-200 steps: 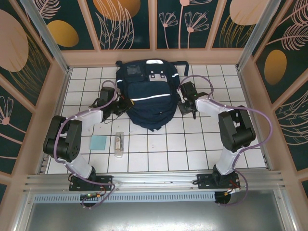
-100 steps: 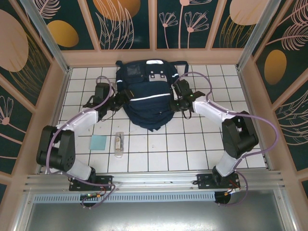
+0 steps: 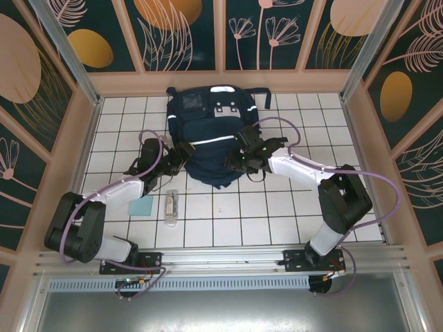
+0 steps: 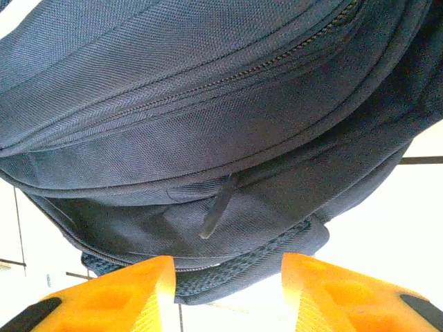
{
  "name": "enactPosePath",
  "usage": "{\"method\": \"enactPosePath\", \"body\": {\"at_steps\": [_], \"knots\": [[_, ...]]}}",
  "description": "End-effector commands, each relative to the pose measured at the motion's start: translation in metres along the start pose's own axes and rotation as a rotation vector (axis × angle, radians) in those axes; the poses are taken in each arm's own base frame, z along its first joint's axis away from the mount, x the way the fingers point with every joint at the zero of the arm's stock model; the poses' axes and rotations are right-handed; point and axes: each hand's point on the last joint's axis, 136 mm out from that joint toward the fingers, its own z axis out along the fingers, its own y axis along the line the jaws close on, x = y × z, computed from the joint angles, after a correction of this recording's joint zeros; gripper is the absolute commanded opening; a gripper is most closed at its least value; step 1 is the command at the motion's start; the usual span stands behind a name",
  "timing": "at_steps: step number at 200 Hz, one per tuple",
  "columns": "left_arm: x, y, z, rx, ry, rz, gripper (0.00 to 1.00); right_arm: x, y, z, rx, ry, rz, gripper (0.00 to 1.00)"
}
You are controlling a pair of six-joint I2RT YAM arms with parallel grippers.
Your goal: Pack books, pencil case, and school supplies into a backpack
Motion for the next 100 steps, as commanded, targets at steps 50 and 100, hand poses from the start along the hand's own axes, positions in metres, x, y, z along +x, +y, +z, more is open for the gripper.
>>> {"method": "enactPosePath", "body": {"at_steps": [50, 100], "knots": [[-0.01, -0.013, 0.006, 0.06, -0.041, -0.012, 0.72, -0.009, 0.008, 0.017, -0.007, -0.043, 0.073, 0.35], [-0.011, -0.016, 0.003, 0.075, -0.046, -0.02, 0.72, -0.006, 0.005, 0.032, -0.002, -0.031, 0.078, 0.22]]}}
